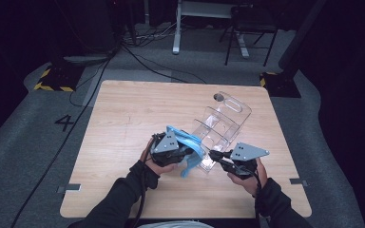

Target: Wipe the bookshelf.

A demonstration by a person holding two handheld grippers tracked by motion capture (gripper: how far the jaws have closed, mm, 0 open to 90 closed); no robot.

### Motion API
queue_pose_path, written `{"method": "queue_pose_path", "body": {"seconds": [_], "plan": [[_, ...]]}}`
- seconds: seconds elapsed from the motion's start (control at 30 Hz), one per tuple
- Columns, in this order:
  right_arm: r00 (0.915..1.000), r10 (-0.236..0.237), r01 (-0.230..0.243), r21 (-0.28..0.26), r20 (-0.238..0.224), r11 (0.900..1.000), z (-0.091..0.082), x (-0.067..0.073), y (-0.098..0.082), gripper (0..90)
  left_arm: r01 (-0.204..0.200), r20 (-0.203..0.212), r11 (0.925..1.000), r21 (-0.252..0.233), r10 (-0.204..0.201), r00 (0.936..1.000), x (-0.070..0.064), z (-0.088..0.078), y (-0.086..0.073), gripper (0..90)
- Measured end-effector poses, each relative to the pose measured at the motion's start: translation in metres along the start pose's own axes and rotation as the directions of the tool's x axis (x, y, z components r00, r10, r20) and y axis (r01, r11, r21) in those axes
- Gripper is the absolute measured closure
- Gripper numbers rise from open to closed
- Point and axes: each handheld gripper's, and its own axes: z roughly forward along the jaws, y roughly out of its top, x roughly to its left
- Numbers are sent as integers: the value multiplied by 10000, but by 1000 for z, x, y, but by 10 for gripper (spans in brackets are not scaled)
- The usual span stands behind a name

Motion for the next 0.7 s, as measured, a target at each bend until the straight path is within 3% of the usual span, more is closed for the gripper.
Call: {"method": "queue_pose_path", "body": {"seconds": [0.1, 0.13, 0.27, 0.33, 0.47, 0.53, 0.7], "plan": [[10000, -20, 20, 3, 28, 10000, 0, 0, 0, 851, -224, 462, 9987, 449, 203, 9987, -12, 14, -4, 748], [10000, -32, 32, 7, 29, 10000, 0, 0, 0, 852, -482, 551, 9961, 740, 442, 9975, -16, 19, -5, 748], [10000, -49, 49, 7, 36, 10000, 0, 1, 0, 851, -974, 915, 9831, 1548, 839, 9923, -27, 39, -15, 748], [10000, -51, 51, 8, 34, 10000, 0, 1, 0, 852, -1274, 974, 9718, 1984, 1098, 9892, -31, 47, -19, 748], [10000, -19, 19, 14, 20, 10000, 0, 0, 0, 852, -1227, 1047, 9659, 2281, 1010, 9894, -30, 49, -23, 750], [10000, -23, 23, 20, 49, 10000, 0, 1, 0, 853, -1230, 892, 9523, 2793, 1018, 9908, -25, 52, -33, 750], [10000, -30, 30, 43, 65, 10000, -1, 1, 0, 853, -1116, 731, 9483, 2972, 940, 9929, -16, 48, -36, 750]]}}
